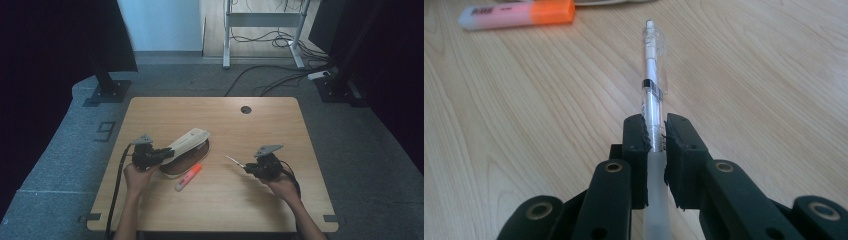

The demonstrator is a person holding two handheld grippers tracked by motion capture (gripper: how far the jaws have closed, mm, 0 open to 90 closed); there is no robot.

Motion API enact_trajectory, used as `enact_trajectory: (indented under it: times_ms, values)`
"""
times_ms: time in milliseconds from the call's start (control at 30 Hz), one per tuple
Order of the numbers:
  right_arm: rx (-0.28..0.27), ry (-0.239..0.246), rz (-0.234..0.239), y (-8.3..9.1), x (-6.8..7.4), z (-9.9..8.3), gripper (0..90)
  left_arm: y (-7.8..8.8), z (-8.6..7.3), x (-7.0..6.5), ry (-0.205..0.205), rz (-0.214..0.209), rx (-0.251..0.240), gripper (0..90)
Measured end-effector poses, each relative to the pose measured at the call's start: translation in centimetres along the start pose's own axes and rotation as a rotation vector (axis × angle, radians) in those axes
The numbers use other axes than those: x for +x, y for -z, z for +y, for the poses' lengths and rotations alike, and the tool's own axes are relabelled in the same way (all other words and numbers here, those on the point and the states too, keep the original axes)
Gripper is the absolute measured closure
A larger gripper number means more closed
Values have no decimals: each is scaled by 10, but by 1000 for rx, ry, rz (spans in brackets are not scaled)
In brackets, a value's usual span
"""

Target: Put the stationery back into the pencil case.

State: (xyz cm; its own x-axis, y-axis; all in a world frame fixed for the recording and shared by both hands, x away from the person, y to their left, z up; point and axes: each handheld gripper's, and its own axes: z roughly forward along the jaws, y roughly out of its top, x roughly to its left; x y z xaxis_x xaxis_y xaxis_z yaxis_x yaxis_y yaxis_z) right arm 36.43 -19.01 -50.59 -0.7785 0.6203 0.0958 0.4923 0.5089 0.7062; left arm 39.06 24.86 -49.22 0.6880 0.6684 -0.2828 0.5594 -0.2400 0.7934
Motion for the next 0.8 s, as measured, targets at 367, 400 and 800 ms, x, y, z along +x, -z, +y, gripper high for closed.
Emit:
enact_trajectory:
  times_ms: [367,400,800]
  values:
    - [4,17,17,-18,2,21,779,0,0,0,5,-2,-3,766]
    - [6,17,19,-20,3,23,779,0,0,1,5,-2,-4,766]
    - [6,60,39,-39,13,49,780,0,0,1,4,-3,-3,766]
